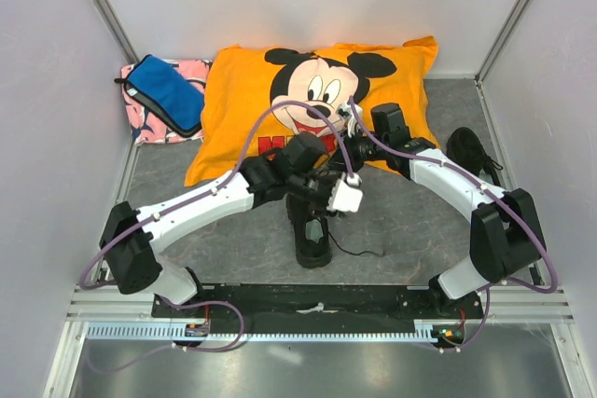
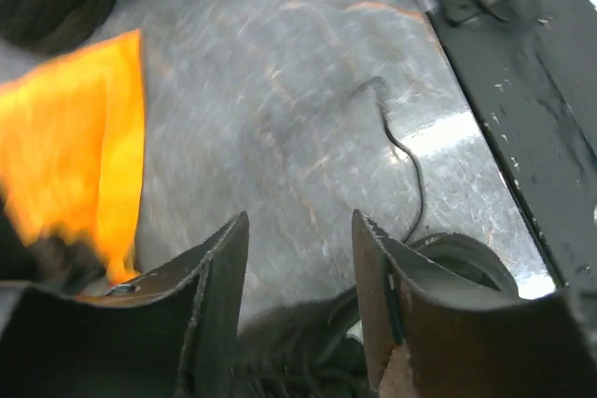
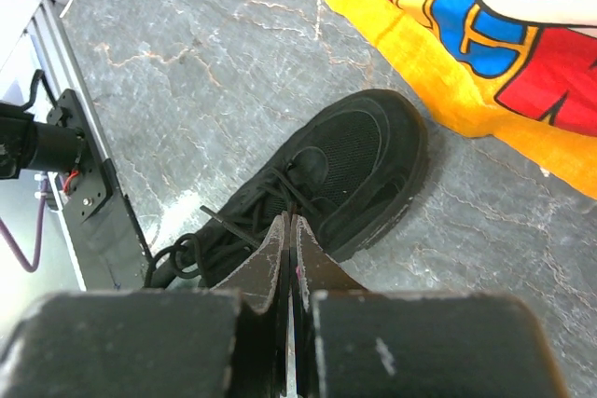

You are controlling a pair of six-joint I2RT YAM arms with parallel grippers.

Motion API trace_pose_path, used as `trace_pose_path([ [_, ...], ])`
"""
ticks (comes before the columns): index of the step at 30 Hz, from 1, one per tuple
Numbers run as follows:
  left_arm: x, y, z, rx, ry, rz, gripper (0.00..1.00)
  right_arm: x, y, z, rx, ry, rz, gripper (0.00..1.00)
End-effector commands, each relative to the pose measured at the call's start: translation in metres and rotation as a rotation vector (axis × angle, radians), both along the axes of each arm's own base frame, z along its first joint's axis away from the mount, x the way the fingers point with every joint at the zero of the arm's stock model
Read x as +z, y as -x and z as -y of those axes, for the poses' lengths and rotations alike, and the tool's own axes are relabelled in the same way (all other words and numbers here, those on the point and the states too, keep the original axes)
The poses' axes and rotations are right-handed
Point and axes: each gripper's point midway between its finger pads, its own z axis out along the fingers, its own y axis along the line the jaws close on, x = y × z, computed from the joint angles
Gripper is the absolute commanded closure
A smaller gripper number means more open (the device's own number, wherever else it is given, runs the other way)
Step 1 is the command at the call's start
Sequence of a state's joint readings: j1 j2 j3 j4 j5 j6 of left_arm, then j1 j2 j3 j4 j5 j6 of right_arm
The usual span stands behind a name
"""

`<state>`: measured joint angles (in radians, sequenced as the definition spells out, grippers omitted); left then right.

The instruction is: Tie the shoes

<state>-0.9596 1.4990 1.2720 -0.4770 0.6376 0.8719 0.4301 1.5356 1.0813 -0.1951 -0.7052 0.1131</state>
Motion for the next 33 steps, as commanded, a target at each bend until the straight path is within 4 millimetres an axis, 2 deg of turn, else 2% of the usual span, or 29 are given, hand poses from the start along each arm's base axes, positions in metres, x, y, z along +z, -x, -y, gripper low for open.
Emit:
trace_pose_path([
  [1,0.049,-0.04,-0.035,0.282,0.175,-0.177,0.42,0.034,-0.005,-0.012,0.05,-0.086,0.079,1.0],
  [2,0.052,-0.065,-0.058,0.385,0.204,-0.205,0.4,0.037,-0.003,-0.014,0.057,-0.096,0.079,1.0],
  [4,0.057,-0.074,-0.086,0.501,0.249,-0.269,0.39,0.041,-0.002,-0.018,0.075,-0.122,0.088,1.0],
  [5,0.056,-0.088,-0.106,0.574,0.265,-0.279,0.38,0.044,0.0,-0.02,0.088,-0.134,0.088,1.0],
  [8,0.046,-0.091,-0.136,0.645,0.285,-0.353,0.37,0.057,0.007,-0.029,0.131,-0.177,0.105,1.0],
  [9,0.034,-0.085,-0.14,0.637,0.274,-0.389,0.37,0.061,0.008,-0.033,0.144,-0.185,0.113,1.0],
  [11,0.032,-0.082,-0.147,0.635,0.293,-0.377,0.36,0.064,0.015,-0.04,0.182,-0.196,0.117,1.0],
  [12,0.021,-0.074,-0.147,0.614,0.282,-0.401,0.36,0.068,0.016,-0.043,0.195,-0.202,0.121,1.0],
  [15,0.008,-0.067,-0.149,0.598,0.278,-0.406,0.36,0.076,0.028,-0.055,0.258,-0.226,0.119,1.0],
  [21,-0.003,-0.059,-0.144,0.57,0.308,-0.469,0.36,0.082,0.048,-0.074,0.336,-0.24,0.117,1.0],
  [33,0.011,-0.058,-0.129,0.48,0.385,-0.526,0.46,0.089,0.059,-0.082,0.385,-0.249,0.108,1.0],
])
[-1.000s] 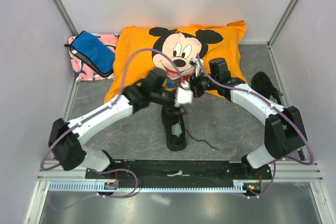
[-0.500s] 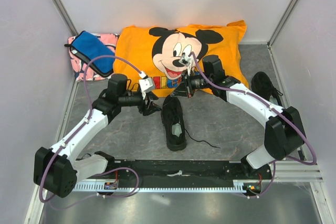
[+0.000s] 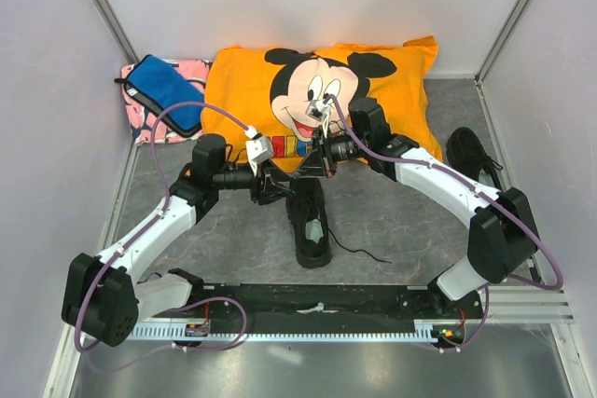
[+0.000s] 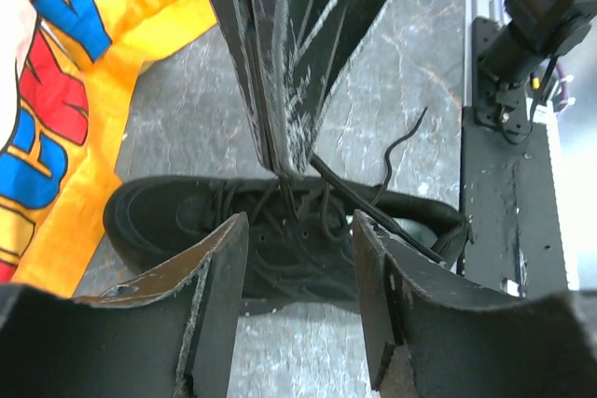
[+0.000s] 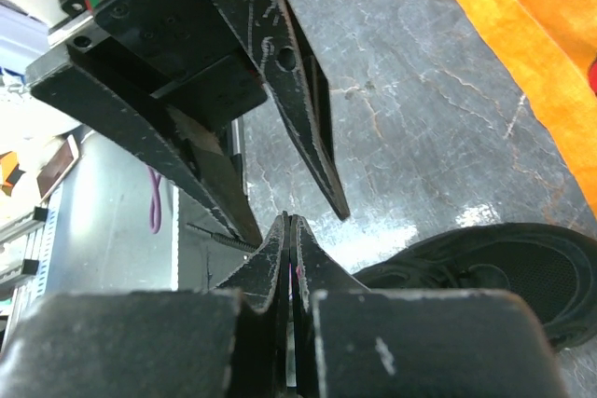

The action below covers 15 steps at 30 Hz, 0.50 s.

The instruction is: Tie the shoes

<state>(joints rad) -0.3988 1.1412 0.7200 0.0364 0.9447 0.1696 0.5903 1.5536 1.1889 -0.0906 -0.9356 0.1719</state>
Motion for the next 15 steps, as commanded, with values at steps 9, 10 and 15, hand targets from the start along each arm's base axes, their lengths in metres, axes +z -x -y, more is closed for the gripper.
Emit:
trace_pose_path([
  [9,0.014,-0.007,0.006,0.019,0.056,-0.023,0.98,0.026,0.008,-0.004,0.041,-0.033,0.048,0.88],
  [10,0.013,-0.007,0.005,0.029,0.053,-0.027,0.98,0.025,0.003,0.002,0.02,-0.026,0.053,0.81],
  [15,0.004,-0.006,0.0,0.081,0.045,-0.086,0.98,0.009,-0.001,0.063,-0.053,0.078,0.14,0.3],
])
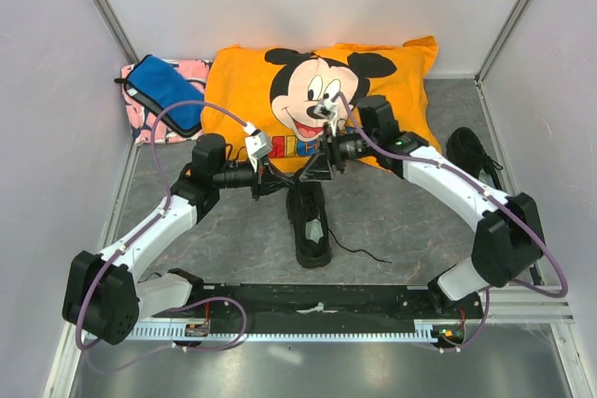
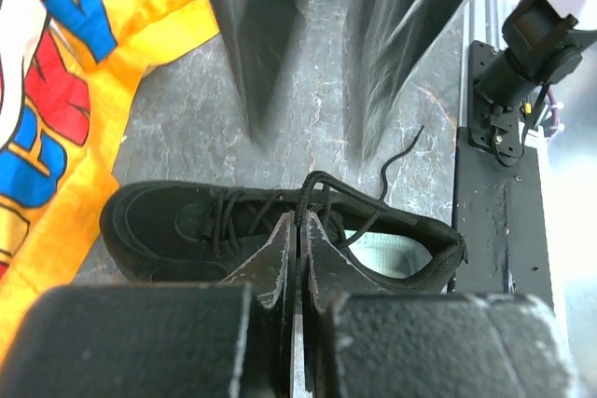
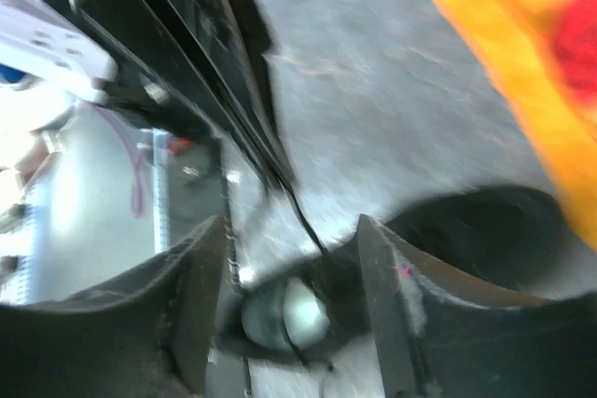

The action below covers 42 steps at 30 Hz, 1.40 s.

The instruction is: Tie the shoes

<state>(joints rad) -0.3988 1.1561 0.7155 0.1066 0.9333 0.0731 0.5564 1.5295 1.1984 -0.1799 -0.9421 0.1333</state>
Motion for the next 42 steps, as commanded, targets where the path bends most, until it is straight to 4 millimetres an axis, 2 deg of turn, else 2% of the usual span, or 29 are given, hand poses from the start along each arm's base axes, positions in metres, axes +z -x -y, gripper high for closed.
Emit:
trace_pose_path([
  [1,-0.003,-0.001,-0.003,0.051,0.007,-0.048,0.98,0.001,0.002,0.059,-0.035,0.097,0.187,0.27],
  [2,-0.004,0.0,-0.004,0.064,0.012,-0.082,0.98,-0.004,0.002,0.074,-0.055,0.162,0.271,0.26],
  [3,-0.008,0.0,-0.004,0.066,0.007,-0.095,0.99,-0.028,0.017,0.088,0.003,0.238,0.304,0.24],
  [5,-0.011,-0.002,-0.005,0.088,0.003,-0.114,0.99,-0.045,0.028,0.107,0.031,0.319,0.385,0.24],
  [6,-0.014,-0.002,-0.005,0.092,0.0,-0.124,0.98,-0.071,0.039,0.118,0.086,0.369,0.409,0.23],
  [7,-0.016,-0.003,-0.005,0.094,-0.002,-0.13,0.98,-0.082,0.044,0.125,0.106,0.4,0.431,0.23],
  [8,-0.017,-0.002,-0.005,0.096,-0.002,-0.14,0.98,-0.104,0.054,0.136,0.124,0.449,0.425,0.23],
  [10,-0.017,-0.002,-0.004,0.098,0.001,-0.146,0.99,-0.122,0.06,0.139,0.171,0.486,0.467,0.23],
  [11,-0.017,-0.003,-0.005,0.102,0.0,-0.148,0.99,-0.137,0.068,0.142,0.196,0.51,0.452,0.24],
  [12,-0.017,-0.003,-0.005,0.102,0.0,-0.148,0.98,-0.145,0.064,0.144,0.192,0.551,0.479,0.25],
  [14,-0.018,-0.004,-0.005,0.106,-0.007,-0.15,0.99,-0.164,0.076,0.14,0.249,0.589,0.492,0.27],
  [15,-0.018,-0.005,-0.006,0.108,-0.008,-0.15,0.98,-0.166,0.073,0.137,0.242,0.6,0.52,0.28],
  [20,-0.019,-0.006,-0.006,0.115,-0.011,-0.156,0.98,-0.189,0.087,0.13,0.304,0.639,0.548,0.32],
  [28,-0.021,-0.006,-0.007,0.115,-0.012,-0.161,0.99,-0.207,0.105,0.112,0.374,0.646,0.551,0.35],
  [31,-0.022,-0.006,-0.007,0.115,-0.013,-0.162,0.98,-0.216,0.111,0.11,0.395,0.663,0.552,0.4],
  [34,-0.021,-0.007,-0.009,0.118,-0.011,-0.16,0.99,-0.223,0.108,0.112,0.382,0.692,0.572,0.52],
  [35,-0.02,-0.006,-0.008,0.115,-0.01,-0.159,0.98,-0.224,0.107,0.114,0.374,0.705,0.574,0.64],
  [37,-0.021,-0.003,-0.01,0.11,-0.019,-0.154,0.99,-0.223,0.1,0.121,0.335,0.748,0.582,0.79],
  [38,-0.02,-0.002,-0.012,0.109,-0.022,-0.15,0.98,-0.221,0.098,0.123,0.319,0.764,0.579,0.98],
  [42,-0.018,0.003,-0.018,0.095,-0.045,-0.108,0.99,-0.197,0.087,0.136,0.195,0.769,0.547,1.0],
])
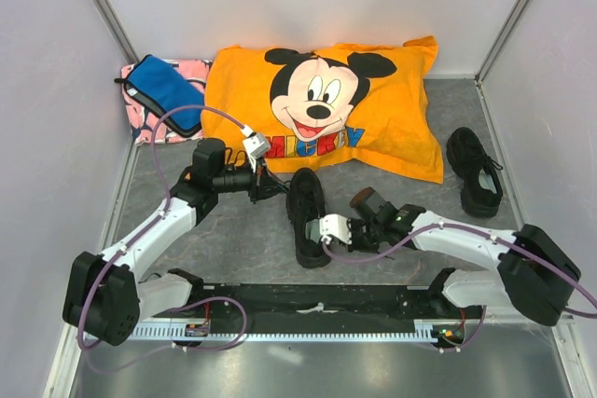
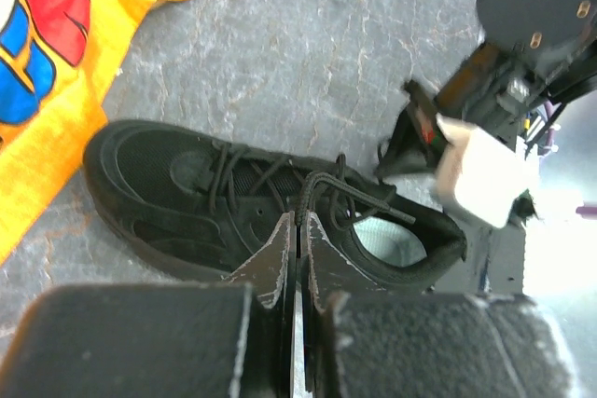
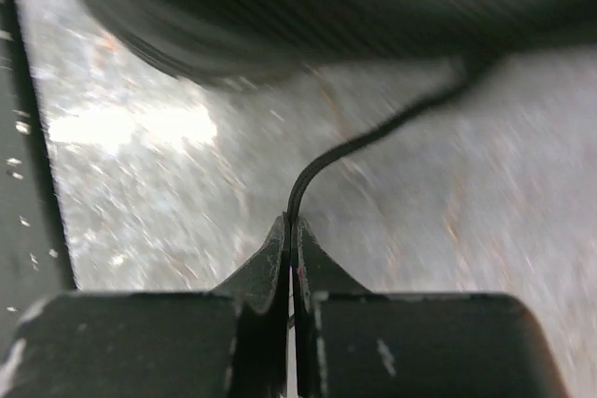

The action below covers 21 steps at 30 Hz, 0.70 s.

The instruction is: Tie the shoes

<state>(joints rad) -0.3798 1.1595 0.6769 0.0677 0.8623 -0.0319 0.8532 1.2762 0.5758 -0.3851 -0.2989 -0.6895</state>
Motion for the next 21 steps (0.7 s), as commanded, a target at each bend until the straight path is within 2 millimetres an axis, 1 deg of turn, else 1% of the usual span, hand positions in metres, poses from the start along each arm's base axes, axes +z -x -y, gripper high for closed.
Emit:
trace_pose_path([
  [1,0.004,0.006,-0.01,-0.014,-0.033,0.057,0.99,0.029,-0.028,0.024,-0.184,-0.023,0.07,1.0],
  [3,0.004,0.009,-0.015,-0.01,-0.05,0.062,0.99,0.04,-0.035,0.034,-0.236,-0.031,0.074,1.0],
  [4,0.004,0.007,-0.019,-0.003,-0.058,0.079,0.98,0.048,-0.044,0.042,-0.282,-0.045,0.085,1.0],
  [6,0.003,0.009,-0.024,0.008,-0.072,0.077,0.98,0.059,-0.051,0.052,-0.315,-0.045,0.092,1.0],
  [7,0.002,0.008,-0.026,0.013,-0.082,0.082,0.98,0.065,-0.059,0.06,-0.353,-0.053,0.107,1.0],
  [8,-0.001,0.007,-0.029,0.026,-0.096,0.082,0.99,0.07,-0.061,0.064,-0.365,-0.051,0.112,1.0],
  [10,-0.005,0.008,-0.034,0.042,-0.121,0.076,0.98,0.077,-0.067,0.075,-0.393,-0.046,0.133,1.0],
  [13,-0.01,0.002,-0.044,0.091,-0.163,0.086,0.98,0.084,-0.073,0.087,-0.421,-0.035,0.149,1.0],
  [16,-0.01,-0.007,-0.054,0.147,-0.187,0.1,0.98,0.094,-0.079,0.098,-0.463,-0.042,0.155,1.0],
  [20,-0.007,-0.012,-0.061,0.175,-0.189,0.109,0.98,0.116,-0.08,0.097,-0.47,-0.106,0.154,1.0],
  [21,-0.006,-0.013,-0.061,0.176,-0.189,0.116,0.98,0.118,-0.078,0.095,-0.462,-0.12,0.148,1.0],
])
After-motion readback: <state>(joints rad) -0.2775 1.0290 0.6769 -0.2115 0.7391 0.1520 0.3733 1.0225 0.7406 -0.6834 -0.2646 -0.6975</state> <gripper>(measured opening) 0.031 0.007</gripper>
